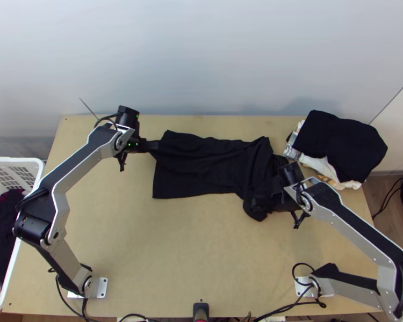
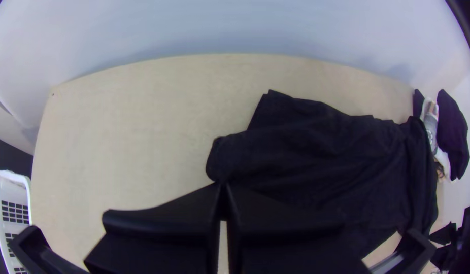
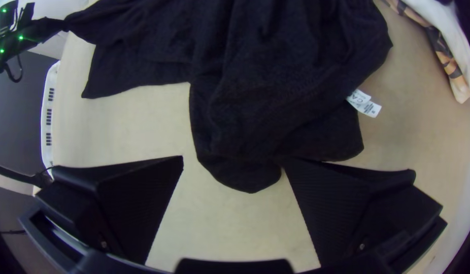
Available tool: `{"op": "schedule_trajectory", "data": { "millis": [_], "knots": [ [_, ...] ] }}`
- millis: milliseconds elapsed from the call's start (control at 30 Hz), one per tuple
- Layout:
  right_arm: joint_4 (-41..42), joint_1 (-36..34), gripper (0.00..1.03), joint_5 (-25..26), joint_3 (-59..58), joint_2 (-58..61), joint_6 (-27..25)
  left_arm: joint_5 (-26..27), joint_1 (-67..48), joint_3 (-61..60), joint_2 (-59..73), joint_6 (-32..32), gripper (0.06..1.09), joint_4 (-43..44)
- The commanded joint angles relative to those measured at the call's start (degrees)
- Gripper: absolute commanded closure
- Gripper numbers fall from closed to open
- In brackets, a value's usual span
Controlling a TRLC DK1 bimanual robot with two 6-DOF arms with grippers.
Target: Fold the t-shirt
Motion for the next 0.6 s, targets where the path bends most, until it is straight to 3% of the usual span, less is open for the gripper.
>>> {"op": "schedule_trajectory", "data": {
  "millis": [0, 200, 267, 400, 567],
  "knots": [
    [4.27, -1.37, 0.1, -0.73, -2.08, 3.06, 0.31, -0.48, 0.19, -0.12, -1.83, 0.36, 1.05, -0.03],
    [7.09, -2.78, 0.1, -0.73, -1.03, 5.35, 0.31, -0.48, 0.01, -0.29, -1.83, 0.36, 1.05, -0.21],
    [7.61, -2.86, 0.18, -0.55, -0.24, 5.52, 0.4, -0.48, -0.16, -0.29, -1.83, 0.36, 1.05, -0.21],
    [7.88, -2.78, 0.19, -0.37, 2.05, 5.17, 1.02, -0.83, -0.25, -1.0, -2.0, 0.36, 1.05, -0.38],
    [7.88, -2.78, 0.6, 0.24, 4.07, 4.91, 1.02, -0.83, -0.08, -2.4, -2.27, 0.36, 1.05, -0.38]
  ]
}}
